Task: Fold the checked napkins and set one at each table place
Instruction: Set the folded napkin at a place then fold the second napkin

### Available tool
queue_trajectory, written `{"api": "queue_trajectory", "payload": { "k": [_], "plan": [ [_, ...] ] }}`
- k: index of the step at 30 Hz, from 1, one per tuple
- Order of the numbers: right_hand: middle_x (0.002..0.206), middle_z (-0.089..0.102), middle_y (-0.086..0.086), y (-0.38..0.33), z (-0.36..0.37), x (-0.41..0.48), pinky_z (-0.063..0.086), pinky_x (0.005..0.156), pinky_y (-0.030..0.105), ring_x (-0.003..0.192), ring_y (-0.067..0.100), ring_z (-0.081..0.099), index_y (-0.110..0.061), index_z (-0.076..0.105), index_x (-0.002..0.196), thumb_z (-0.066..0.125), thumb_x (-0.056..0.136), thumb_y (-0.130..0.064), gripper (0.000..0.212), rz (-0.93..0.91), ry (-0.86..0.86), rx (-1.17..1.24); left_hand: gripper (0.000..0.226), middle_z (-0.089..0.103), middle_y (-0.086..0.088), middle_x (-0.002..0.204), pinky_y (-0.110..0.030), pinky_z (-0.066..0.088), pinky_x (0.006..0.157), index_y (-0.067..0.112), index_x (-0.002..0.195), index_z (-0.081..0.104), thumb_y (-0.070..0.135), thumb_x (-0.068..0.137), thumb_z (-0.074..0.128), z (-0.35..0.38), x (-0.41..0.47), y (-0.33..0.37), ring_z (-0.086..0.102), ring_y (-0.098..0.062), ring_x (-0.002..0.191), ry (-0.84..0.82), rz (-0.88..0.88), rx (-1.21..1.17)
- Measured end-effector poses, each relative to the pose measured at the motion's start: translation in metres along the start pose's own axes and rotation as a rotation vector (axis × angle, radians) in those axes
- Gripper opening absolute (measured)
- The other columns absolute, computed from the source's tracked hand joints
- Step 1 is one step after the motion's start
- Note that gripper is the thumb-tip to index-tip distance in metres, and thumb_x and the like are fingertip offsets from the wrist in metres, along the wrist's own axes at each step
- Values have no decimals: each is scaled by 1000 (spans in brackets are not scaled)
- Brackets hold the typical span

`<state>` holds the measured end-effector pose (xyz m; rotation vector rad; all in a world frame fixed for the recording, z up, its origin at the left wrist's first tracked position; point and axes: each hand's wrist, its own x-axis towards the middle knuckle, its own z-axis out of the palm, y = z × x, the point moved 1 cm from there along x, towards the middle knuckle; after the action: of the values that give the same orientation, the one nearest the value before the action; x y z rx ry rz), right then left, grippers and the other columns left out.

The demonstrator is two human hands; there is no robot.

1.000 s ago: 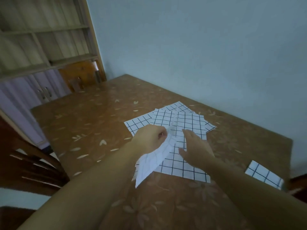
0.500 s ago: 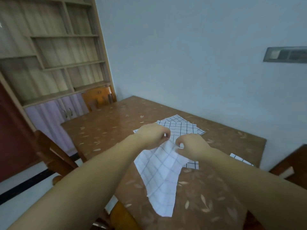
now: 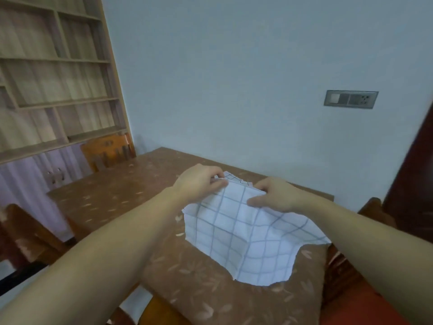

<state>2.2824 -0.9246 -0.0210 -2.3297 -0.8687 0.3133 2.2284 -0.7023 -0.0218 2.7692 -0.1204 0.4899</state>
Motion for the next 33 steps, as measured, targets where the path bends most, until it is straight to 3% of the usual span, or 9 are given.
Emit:
{"api": "queue_trajectory", "payload": {
  "k": [5, 8, 11, 13, 17, 21, 25, 29, 33],
  "plan": [
    [84, 69, -4, -17, 2, 2, 46, 73, 25, 81, 11, 61, -19, 73, 81, 75, 82, -28, 9, 129, 76, 69, 36, 50, 5, 59, -32, 34, 58, 12, 66, 55, 37, 89, 65, 13, -14, -55, 44, -15, 60, 168, -160, -328],
    [83, 72, -3, -29, 7, 7, 52, 62, 17, 75, 10, 67, -19, 74, 87, 73, 85, -24, 6, 170, 178, 257, 31, 61, 1, 69, -28, 38, 59, 10, 80, 67, 38, 91, 63, 25, -23, -77, 52, -12, 59, 218, -437, -852],
    [88, 76, 7, -30, 11, 12, 59, 65, 30, 77, 20, 72, -12, 75, 96, 71, 86, -25, 17, 239, 319, 487, 44, 67, 0, 83, -33, 51, 77, 12, 101, 68, 52, 94, 52, 54, -37, -86, 61, -16, 72, 6, -764, -1128],
    [88, 76, 10, -24, 15, 13, 59, 66, 33, 74, 22, 72, -9, 74, 96, 71, 86, -25, 19, 287, 411, 588, 53, 71, 3, 87, -37, 51, 91, 17, 105, 68, 63, 94, 44, 71, -52, -81, 63, -14, 75, -233, -825, -1262],
    [80, 74, 7, 0, 33, 13, 57, 58, 28, 65, 18, 71, -9, 72, 93, 69, 88, -22, 14, 387, 530, 645, 63, 74, -7, 109, -42, 51, 83, 21, 116, 69, 71, 88, 44, 88, -68, -66, 68, -24, 102, -461, -866, -1685],
    [92, 74, 11, 37, 69, 6, 57, 86, 44, 86, 29, 71, -11, 74, 94, 76, 79, -32, 26, 563, 512, 612, 51, 74, -10, 108, -44, 53, 84, 18, 115, 70, 60, 89, 56, 102, -75, -67, 71, -27, 99, -386, -943, -1737],
    [84, 70, 12, 58, 113, -14, 57, 74, 37, 79, 28, 68, -6, 67, 85, 78, 80, -30, 27, 754, 426, 635, 42, 66, -17, 123, -47, 57, 81, 5, 131, 58, 21, 92, 64, 123, -84, -79, 69, -32, 103, -436, -987, -1573],
    [97, 75, 17, 76, 133, -31, 46, 93, 65, 100, 40, 69, -6, 75, 94, 87, 62, -34, 44, 781, 271, 662, 86, 49, -9, 143, -50, 51, 96, 15, 143, 44, 36, 70, 83, 141, -86, -89, 57, -31, 120, -370, -925, -1303],
    [103, 75, 11, 63, 116, -37, 53, 96, 46, 99, 28, 71, -7, 71, 111, 75, 83, -19, 31, 704, 234, 707, 21, 73, -5, 103, -40, 56, 82, 12, 115, 62, 13, 94, 62, 125, -75, -80, 69, -22, 95, -416, -774, -1387]
  ]
}}
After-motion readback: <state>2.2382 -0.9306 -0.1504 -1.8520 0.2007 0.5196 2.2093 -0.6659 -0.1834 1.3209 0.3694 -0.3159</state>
